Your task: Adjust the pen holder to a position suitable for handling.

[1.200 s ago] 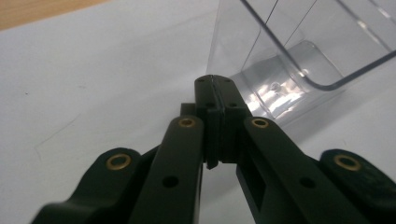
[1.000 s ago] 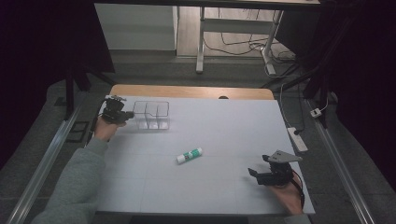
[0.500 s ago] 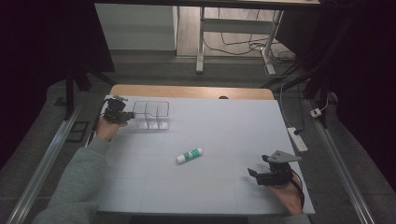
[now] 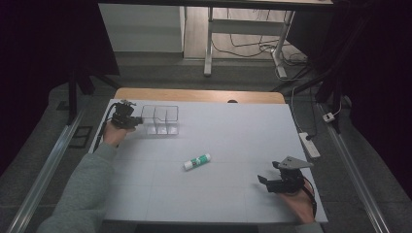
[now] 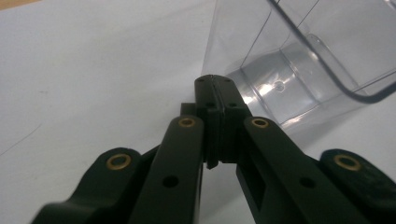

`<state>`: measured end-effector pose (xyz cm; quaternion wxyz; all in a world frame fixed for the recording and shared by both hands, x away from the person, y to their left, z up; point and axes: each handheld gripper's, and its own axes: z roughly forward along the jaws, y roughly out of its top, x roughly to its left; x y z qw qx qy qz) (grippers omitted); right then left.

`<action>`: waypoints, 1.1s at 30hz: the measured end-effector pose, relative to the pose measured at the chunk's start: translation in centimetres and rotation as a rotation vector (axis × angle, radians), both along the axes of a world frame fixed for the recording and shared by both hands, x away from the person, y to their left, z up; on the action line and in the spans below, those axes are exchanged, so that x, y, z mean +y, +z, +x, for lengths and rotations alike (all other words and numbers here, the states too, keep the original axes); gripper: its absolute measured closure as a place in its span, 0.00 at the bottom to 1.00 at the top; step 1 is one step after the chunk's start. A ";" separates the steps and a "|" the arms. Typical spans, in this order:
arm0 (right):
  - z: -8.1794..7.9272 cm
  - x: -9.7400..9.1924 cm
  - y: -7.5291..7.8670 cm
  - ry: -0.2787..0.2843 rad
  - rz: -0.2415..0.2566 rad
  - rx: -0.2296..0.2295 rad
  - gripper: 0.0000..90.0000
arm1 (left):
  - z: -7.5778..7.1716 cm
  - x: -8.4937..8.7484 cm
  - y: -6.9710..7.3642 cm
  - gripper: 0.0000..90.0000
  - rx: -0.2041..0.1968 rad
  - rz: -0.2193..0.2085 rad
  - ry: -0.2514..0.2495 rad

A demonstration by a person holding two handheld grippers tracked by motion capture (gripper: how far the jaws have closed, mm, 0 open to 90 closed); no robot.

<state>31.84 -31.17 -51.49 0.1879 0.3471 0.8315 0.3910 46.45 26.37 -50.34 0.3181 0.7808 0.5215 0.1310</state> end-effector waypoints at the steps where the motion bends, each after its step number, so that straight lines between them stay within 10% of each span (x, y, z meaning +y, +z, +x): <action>1: 0.0 0.0 0.0 0.000 0.000 0.001 0.18 | 0.0 -0.3 0.0 0.98 -0.003 -0.001 -0.003; 33: 0.0 0.0 -0.1 0.006 0.005 0.004 0.20 | 0.1 -3.8 0.6 0.98 -0.012 -0.011 -0.092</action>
